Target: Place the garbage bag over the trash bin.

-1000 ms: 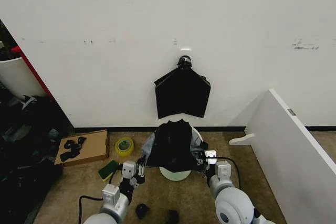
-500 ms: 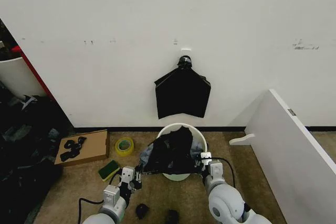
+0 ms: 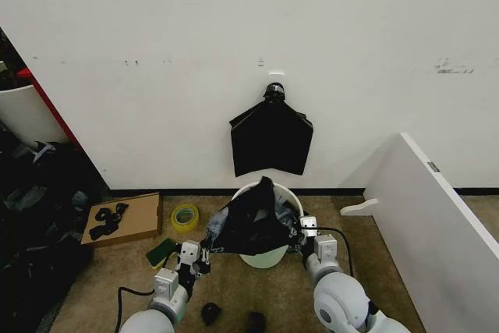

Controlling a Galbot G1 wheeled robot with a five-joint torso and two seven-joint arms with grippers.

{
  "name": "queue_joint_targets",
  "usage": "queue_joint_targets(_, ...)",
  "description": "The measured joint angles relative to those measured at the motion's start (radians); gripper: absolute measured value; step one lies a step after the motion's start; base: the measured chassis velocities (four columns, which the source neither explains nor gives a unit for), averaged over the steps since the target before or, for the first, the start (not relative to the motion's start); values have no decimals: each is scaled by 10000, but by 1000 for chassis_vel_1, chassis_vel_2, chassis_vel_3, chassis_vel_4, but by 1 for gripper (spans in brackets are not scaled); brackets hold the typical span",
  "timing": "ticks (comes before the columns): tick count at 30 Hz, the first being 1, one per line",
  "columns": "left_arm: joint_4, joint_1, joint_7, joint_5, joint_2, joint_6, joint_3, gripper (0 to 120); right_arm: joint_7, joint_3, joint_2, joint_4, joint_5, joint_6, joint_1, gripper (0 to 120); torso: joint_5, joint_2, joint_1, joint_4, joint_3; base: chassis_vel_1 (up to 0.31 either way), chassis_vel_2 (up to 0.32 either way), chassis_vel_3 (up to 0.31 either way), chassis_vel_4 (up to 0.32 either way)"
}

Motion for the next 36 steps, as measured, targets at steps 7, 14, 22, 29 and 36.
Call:
queue_joint_targets(7, 157, 232, 30, 166, 56, -2, 1, 0, 946, -216, 214, -391, 197, -668, 38, 0, 1, 0, 0, 2, 0, 0, 0, 0, 0)
queue_joint_targets(14, 634, -93, 40, 194, -41, 21, 66, 0, 813, -378, 404, -1035, 353, -462, 291, 0, 0, 0, 0, 2, 0, 0, 0, 0, 0)
queue_joint_targets(22, 1771, -976, 1, 416, -614, 21, 306, 0, 368, -450, 811, -2340, -105, 217, 671, 0, 0, 0, 0, 1, 0, 0, 0, 0, 0)
queue_joint_targets(29, 2530, -1452, -115, 760, -1056, -57, 543, 0, 153, -394, 906, -2840, -532, 813, 720, 0, 0, 0, 0, 1, 0, 0, 0, 0, 0)
queue_joint_targets(36, 2751, -1456, -158, 1373, -1512, -228, 308, 3, -121, -394, 819, -2777, -777, 1289, 548, 1, 0, 0, 0, 0, 0, 0, 0, 0, 0)
